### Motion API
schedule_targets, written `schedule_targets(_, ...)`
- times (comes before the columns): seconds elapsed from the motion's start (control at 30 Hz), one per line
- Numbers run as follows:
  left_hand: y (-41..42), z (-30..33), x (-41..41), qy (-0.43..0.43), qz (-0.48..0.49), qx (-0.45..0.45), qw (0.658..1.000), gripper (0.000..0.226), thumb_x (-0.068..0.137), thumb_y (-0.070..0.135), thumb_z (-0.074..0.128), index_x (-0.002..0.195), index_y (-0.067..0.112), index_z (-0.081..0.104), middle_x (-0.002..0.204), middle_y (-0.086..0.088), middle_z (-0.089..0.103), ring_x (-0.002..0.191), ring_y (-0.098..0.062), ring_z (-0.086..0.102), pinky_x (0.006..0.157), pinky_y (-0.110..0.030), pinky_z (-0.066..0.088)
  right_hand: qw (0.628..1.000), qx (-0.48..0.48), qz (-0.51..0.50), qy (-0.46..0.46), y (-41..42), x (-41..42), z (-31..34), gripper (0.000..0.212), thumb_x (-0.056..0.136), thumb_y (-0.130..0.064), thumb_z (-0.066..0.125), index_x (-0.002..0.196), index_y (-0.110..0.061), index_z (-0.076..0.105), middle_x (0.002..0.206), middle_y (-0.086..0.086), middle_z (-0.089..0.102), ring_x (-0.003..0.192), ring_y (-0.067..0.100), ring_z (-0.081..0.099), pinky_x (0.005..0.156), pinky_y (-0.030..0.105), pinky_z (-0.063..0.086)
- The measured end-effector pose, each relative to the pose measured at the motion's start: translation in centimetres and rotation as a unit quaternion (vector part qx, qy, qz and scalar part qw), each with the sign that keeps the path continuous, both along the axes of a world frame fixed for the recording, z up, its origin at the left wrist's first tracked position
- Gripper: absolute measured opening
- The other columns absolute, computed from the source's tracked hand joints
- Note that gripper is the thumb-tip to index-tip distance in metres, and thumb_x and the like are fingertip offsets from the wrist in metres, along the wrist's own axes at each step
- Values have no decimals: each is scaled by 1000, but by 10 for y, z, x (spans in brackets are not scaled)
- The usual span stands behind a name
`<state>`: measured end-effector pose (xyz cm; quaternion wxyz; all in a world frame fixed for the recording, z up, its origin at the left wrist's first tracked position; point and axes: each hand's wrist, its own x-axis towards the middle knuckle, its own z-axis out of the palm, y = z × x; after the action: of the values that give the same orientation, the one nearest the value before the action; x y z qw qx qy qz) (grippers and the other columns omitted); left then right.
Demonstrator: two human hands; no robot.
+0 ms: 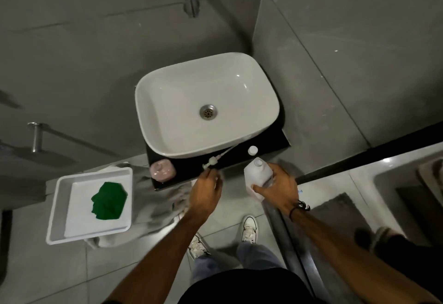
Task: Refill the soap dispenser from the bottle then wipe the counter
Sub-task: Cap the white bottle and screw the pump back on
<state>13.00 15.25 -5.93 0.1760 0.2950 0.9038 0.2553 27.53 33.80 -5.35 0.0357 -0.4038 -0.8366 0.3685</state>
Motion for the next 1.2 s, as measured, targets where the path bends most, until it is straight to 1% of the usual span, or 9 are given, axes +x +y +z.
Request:
schedule_targets(0.13, 92, -1, -10, 51, -148, 27, 987, 35, 93, -1, 54, 126, 3, 64, 127, -18, 63, 114, -38, 61, 93, -45, 53, 999, -16, -28, -6, 33, 19, -9, 71, 56, -42, 92, 118, -26, 61, 112, -4, 69, 100, 18, 64, 85, 32, 55)
schedule_targets(0.27, 157, -20, -14, 98, -275, -138, 946, 55, 94, 0, 50, 148, 10, 45, 159, -13, 35, 139, -35, 40, 113, -44, 40, 999, -21, -27, -7, 54, 29, -21, 75, 55, -46, 91, 120, -27, 60, 113, -5, 68, 100, 15, 63, 82, 29, 53)
schedule_targets(0.37, 174, -30, -10, 179, -352, -240, 887, 50, 95, 0, 47, 144, 10, 48, 154, -16, 36, 138, -37, 39, 112, -43, 40, 999, -28, -23, -2, 64, 34, -29, 77, 51, -54, 87, 119, -32, 59, 112, -7, 68, 97, 11, 62, 80, 25, 51)
schedule_targets(0.43, 176, -29, -8, 172, -321, -206, 908, 47, 93, -1, 50, 139, 10, 52, 147, -17, 43, 132, -35, 45, 108, -40, 42, 999, -37, -13, -6, 69, 36, -34, 78, 50, -60, 83, 119, -34, 57, 113, -8, 68, 99, 11, 63, 83, 27, 54)
schedule_targets(0.53, 167, -12, -2, 36, -162, 14, 986, 34, 94, 13, 62, 127, 7, 62, 119, -16, 64, 108, -32, 62, 91, -41, 52, 999, -39, 4, -12, 75, 36, -36, 78, 47, -64, 77, 116, -35, 58, 110, -9, 67, 96, 13, 64, 83, 28, 55)
schedule_targets(0.63, 156, 14, 8, -37, -118, 150, 981, 21, 94, 26, 67, 102, 8, 71, 84, -5, 71, 73, -16, 63, 70, -29, 52, 999, -28, 25, -18, 77, 33, -34, 79, 47, -64, 77, 118, -32, 60, 109, -7, 67, 94, 15, 64, 81, 27, 54)
schedule_targets(0.93, 151, 32, 11, 97, -198, -146, 964, 44, 93, 50, 59, 104, 9, 67, 107, -18, 71, 97, -37, 69, 77, -42, 55, 990, 47, 130, -30, 70, 13, -26, 75, 47, -55, 85, 114, -28, 64, 108, -7, 63, 101, 16, 62, 85, 31, 55)
schedule_targets(1.07, 139, 34, 2, 30, -281, -51, 958, 31, 88, 28, 69, 113, 10, 67, 115, -13, 66, 108, -32, 64, 88, -40, 52, 991, 40, 127, -10, 70, 13, -24, 70, 48, -54, 87, 109, -26, 65, 101, -6, 63, 92, 17, 63, 77, 32, 56)
schedule_targets(1.2, 126, 37, 0, 0, -313, -19, 949, 65, 79, 21, 74, 141, 20, 54, 135, -5, 57, 123, -25, 54, 100, -39, 49, 991, 45, 129, -7, 69, 11, -22, 69, 49, -60, 87, 106, -28, 64, 97, -8, 61, 86, 14, 61, 72, 28, 55)
